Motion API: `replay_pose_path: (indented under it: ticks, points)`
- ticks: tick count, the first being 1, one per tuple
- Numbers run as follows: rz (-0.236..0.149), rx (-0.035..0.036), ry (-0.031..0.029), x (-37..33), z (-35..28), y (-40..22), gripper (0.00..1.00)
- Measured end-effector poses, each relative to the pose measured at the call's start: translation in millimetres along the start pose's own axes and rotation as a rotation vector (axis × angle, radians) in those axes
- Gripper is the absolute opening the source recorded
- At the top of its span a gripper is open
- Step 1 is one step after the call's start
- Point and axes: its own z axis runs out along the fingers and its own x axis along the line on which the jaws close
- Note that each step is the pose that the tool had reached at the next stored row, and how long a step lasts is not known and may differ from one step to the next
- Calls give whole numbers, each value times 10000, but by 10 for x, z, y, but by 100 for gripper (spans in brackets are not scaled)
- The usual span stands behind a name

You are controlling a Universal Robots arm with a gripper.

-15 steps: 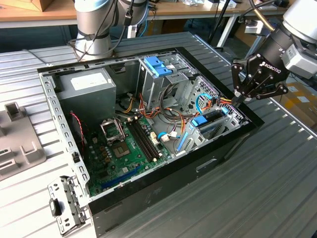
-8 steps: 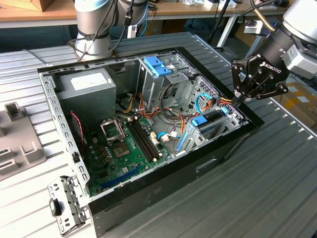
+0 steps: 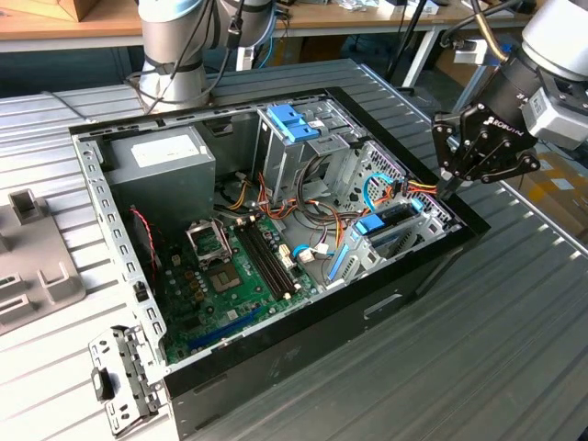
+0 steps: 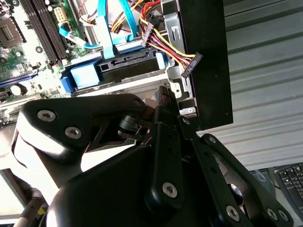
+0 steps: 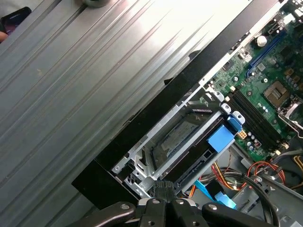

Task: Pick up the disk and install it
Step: 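Insert the first disk wire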

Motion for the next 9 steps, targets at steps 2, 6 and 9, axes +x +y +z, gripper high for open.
replay_pose_path:
  ticks: [2, 6, 9]
  points:
    - [0, 10, 10, 0, 0, 0, 11]
    - [-2, 24, 23, 0, 0, 0, 29]
    - [-3, 35, 34, 0, 0, 0, 36]
